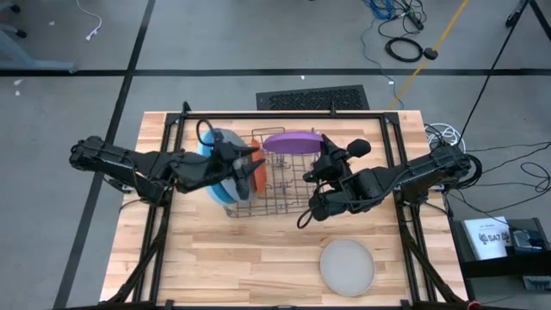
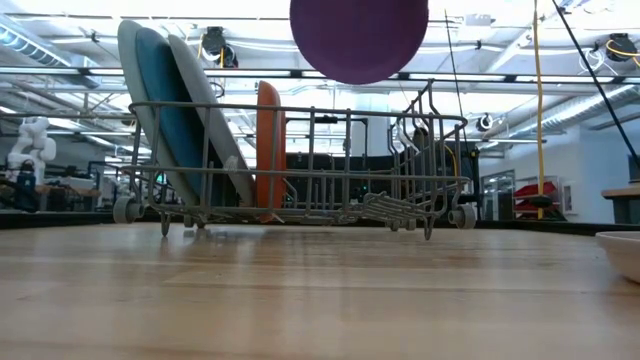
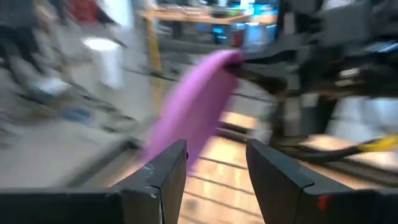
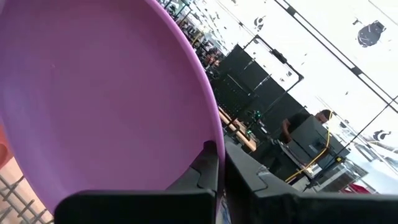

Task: Sort dishes
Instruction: Put the purple plate in the dish rack

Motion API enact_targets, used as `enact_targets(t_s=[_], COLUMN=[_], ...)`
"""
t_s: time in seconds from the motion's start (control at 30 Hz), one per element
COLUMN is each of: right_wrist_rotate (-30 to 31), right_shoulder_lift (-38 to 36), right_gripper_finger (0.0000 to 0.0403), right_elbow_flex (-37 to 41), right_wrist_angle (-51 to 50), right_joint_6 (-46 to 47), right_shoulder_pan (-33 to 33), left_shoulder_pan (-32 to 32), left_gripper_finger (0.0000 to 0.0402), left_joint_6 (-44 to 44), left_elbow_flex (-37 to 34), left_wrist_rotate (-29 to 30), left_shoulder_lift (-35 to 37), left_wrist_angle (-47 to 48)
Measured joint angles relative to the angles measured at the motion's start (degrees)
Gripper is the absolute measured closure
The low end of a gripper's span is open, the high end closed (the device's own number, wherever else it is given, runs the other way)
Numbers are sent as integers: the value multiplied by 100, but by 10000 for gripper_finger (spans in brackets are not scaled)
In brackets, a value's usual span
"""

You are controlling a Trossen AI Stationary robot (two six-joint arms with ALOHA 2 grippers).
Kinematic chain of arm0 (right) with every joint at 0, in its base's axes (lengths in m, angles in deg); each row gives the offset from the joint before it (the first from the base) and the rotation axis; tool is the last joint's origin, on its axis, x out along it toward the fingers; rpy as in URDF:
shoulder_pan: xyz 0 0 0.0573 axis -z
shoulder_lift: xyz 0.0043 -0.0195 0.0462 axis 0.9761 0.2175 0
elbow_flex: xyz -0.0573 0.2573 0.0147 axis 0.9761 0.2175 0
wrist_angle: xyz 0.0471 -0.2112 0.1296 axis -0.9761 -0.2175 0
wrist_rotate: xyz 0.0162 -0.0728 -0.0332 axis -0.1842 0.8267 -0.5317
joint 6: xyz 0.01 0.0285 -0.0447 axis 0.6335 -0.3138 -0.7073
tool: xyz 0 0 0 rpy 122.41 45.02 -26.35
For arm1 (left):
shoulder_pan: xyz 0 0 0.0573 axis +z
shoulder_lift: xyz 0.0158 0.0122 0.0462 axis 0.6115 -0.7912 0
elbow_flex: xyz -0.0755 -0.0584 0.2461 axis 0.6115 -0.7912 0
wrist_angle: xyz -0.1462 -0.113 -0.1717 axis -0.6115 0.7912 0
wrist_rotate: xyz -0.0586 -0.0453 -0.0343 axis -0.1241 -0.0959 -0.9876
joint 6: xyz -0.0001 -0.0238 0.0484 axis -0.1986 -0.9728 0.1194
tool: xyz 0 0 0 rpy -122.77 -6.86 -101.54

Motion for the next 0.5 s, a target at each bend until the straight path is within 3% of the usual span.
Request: enact_targets(t_s=[0.13,0.5], right_wrist_rotate=[-2,-24], right_shoulder_lift=[0,0], right_gripper_finger=[401,401], right_elbow_flex=[0,0], right_wrist_angle=[-1,114], right_joint_6=[1,15], right_shoulder_pan=[-64,-72], left_shoulder_pan=[-21,78], left_gripper_finger=[235,235], left_joint_6=[737,1118], left_elbow_flex=[1,5], left_wrist_rotate=[594,327], left_shoulder_lift=[-24,-375], left_wrist_angle=[32,78])
